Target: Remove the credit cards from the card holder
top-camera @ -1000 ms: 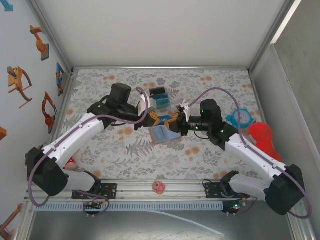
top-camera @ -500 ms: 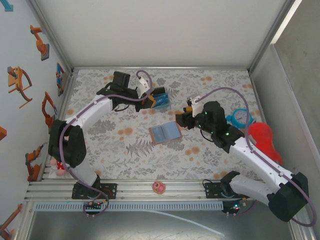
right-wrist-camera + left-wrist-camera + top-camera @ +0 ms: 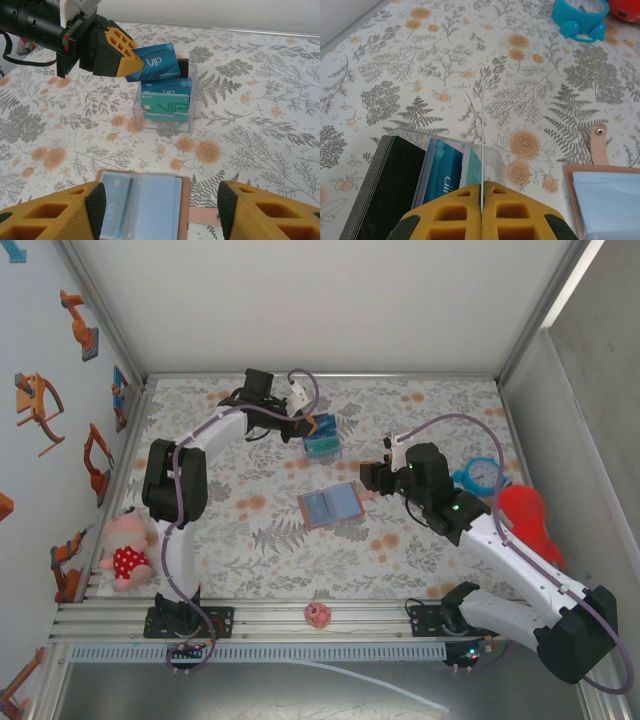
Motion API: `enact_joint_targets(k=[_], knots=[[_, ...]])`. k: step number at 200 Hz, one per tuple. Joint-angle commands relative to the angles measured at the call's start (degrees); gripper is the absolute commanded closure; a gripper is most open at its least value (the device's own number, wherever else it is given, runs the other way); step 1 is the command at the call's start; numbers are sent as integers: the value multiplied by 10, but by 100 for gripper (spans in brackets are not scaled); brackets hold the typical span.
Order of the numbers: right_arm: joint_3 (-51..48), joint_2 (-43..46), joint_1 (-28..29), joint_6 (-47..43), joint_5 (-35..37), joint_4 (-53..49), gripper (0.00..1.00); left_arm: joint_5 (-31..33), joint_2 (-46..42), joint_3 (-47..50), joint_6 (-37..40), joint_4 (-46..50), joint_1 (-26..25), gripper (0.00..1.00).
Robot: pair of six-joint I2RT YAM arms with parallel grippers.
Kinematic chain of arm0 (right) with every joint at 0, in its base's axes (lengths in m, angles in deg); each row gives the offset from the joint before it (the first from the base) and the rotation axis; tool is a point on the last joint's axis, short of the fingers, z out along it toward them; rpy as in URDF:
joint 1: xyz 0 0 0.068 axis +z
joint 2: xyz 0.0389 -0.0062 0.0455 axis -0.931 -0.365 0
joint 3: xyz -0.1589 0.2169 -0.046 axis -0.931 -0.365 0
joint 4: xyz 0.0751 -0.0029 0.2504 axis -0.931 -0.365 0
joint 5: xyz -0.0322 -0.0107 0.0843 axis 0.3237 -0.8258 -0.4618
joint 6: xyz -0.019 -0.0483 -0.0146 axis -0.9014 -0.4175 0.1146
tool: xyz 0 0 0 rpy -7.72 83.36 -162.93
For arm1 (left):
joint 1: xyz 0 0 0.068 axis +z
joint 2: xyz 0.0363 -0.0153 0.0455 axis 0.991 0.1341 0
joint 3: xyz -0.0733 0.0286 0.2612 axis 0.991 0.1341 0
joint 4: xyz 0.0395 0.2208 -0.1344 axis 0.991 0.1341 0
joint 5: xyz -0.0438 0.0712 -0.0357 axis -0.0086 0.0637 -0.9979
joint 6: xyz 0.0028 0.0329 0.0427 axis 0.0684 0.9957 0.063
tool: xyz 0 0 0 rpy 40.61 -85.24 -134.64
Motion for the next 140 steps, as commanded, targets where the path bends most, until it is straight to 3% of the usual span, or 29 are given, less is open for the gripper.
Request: enact_joint_targets(k=[1,140], knots=[[22,3,-2,10,20,-1,40,1,22,-37,34,37,3,100],[11,3,-2,5,13,8,39,46,102,-94,59,47,9,100]])
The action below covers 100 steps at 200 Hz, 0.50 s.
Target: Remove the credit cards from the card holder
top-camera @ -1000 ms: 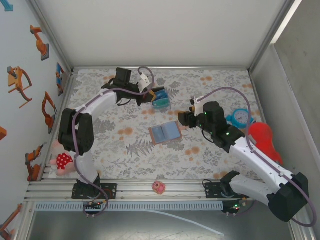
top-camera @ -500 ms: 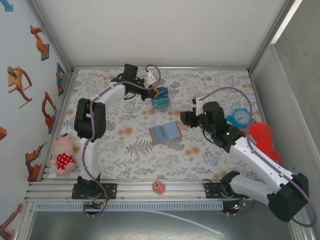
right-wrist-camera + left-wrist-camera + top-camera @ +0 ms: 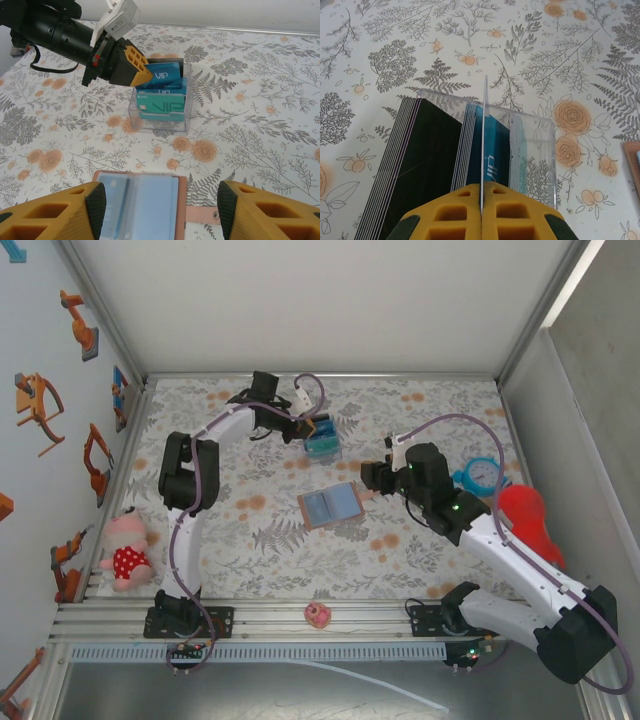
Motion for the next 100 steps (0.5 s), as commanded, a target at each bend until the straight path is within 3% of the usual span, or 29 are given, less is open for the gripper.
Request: enact_joint_targets(k=[1,42,79,100], knots=[[11,3,-2,1,4,9,40,7,7,-18,18,11,2,100],[9,3,-3,2,-1,12,39,16,9,-18,25,15,2,100],[9,0,-2,2,-9,13,40,19,8,-20,27,28,1,77],[11,-3,-2,3,-13,10,40,19,0,-19,24,30,-1,75]])
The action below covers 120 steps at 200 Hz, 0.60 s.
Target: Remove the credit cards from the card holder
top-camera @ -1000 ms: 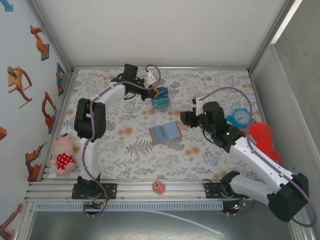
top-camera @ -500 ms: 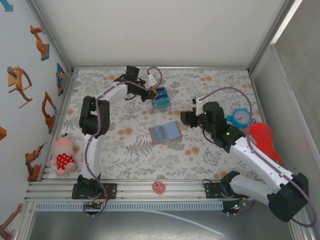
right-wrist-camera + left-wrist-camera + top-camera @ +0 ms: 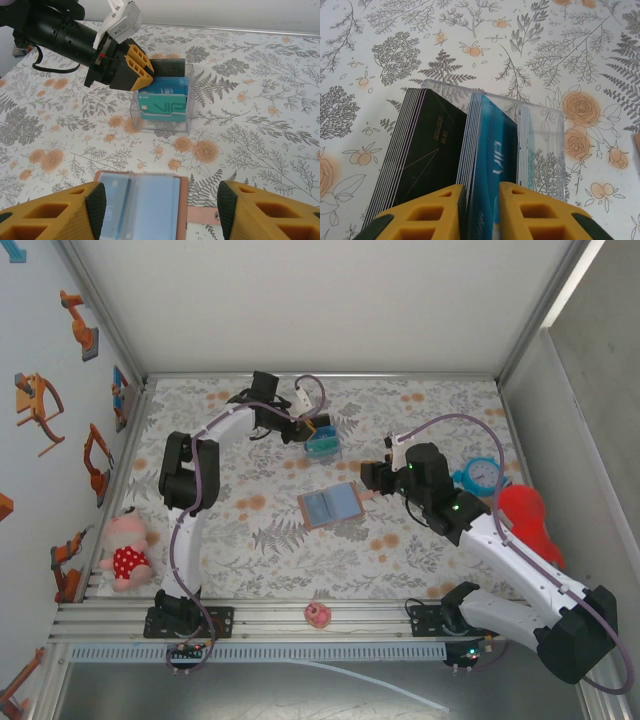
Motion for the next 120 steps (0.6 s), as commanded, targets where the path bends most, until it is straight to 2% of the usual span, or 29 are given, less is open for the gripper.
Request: enact_joint_targets(k=[1,21,46,76,101,120], knots=[[11,-3,-2,3,-9,8,40,-1,-1,-16,9,20,-1,75],[12,-9,-2,3,-15,4,44,-1,-18,-13,3,20,-3,75],[15,-27,-2,3,-19,-10,53,-1,-52,5,-11,13,-6,75],[21,-68,4,11,-24,-32,57,-1,-133,82,-64,-55,-7,74],[33,-117,30,14,-13,-51,57,14,-223,189,-137,-153,-6,57],[52,-161,60,14,7,-67,56,41,-289,273,-210,-223,-6,51]])
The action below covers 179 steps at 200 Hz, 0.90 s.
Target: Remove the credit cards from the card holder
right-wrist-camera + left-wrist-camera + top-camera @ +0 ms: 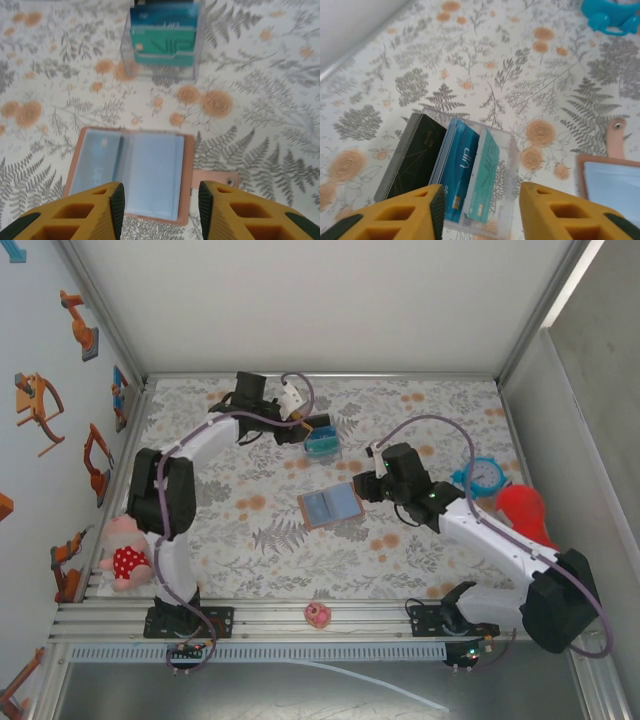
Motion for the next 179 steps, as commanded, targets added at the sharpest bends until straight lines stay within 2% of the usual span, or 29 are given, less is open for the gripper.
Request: enact_joint_targets(k=[1,19,44,65,70,99,120,140,179], knots=[[38,-42,35,8,20,-29,56,23,-78,76,-110,-115,-2,51],[63,-89,63,8,33,-45,56,52,-141,162,-200,-191,-2,43],[106,-160,99,2,45,-71,57,110,-221,284,-313,-293,-3,20],[142,-211,121,-4,44,-94,56,188,-280,355,-362,-307,-7,0],[150,-222,126,-6,43,-99,55,214,-292,367,-370,-301,-8,3],[193,-284,154,-18,54,-129,52,358,-364,417,-398,-241,-17,3],[215,-318,162,-24,56,-142,50,428,-407,438,-414,-199,-20,3],[229,-340,164,-25,53,-144,48,457,-439,450,-423,-170,-20,3],[243,-369,164,-28,58,-148,46,466,-462,459,-424,-150,-21,3]])
